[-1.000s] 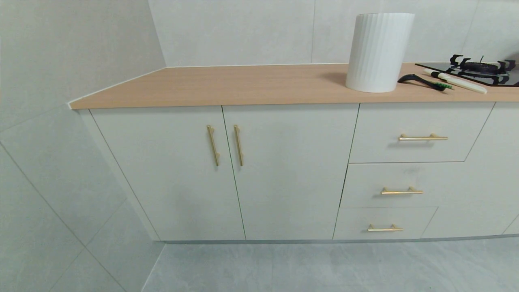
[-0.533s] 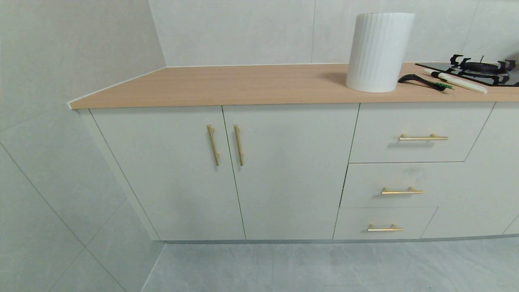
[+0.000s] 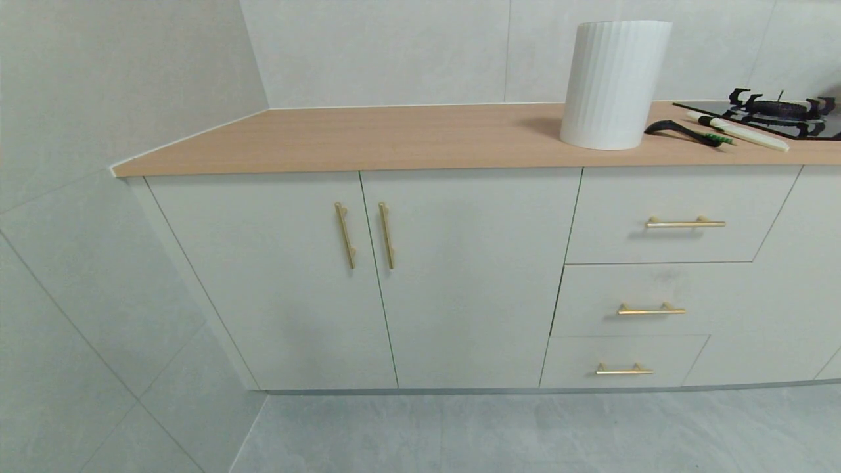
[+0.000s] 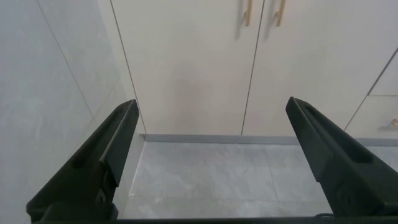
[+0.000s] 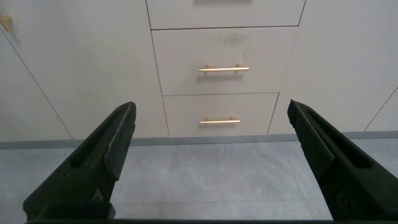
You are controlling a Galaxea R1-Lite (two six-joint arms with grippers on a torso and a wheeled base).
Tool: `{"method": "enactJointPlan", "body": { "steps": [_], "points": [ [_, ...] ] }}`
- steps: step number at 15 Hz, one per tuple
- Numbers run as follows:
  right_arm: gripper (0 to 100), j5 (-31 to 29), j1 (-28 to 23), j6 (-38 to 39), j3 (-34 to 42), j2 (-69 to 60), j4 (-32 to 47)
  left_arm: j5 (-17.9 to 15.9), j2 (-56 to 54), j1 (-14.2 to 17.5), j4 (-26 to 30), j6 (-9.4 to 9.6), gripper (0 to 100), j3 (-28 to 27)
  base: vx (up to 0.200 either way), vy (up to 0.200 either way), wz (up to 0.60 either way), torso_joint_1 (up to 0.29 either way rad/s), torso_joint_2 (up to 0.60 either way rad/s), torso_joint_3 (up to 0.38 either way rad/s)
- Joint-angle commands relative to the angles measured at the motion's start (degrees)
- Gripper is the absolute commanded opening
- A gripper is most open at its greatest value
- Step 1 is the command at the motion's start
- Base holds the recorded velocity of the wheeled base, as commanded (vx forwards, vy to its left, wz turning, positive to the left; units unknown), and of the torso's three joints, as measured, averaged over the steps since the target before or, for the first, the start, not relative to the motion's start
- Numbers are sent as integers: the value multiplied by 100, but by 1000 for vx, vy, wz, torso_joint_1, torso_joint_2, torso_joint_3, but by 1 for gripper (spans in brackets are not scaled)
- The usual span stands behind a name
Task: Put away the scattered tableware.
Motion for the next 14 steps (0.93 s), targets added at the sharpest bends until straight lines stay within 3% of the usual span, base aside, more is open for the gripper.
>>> {"method": "enactJointPlan", "body": {
  "steps": [1,3,13,14],
  "points": [
    [100,0,2,2,-1,25,2,-20,10,1,1,50,100,1,0,0,0,0,0,0],
    [100,0,2,2,-1,16,2,-55,10,1,1,85,100,1,0,0,0,0,0,0],
    [100,0,2,2,-1,16,2,-55,10,1,1,85,100,1,0,-200,0,0,1,2],
    [100,0,2,2,-1,16,2,-55,10,1,1,68,100,1,0,0,0,0,0,0]
  ]
}}
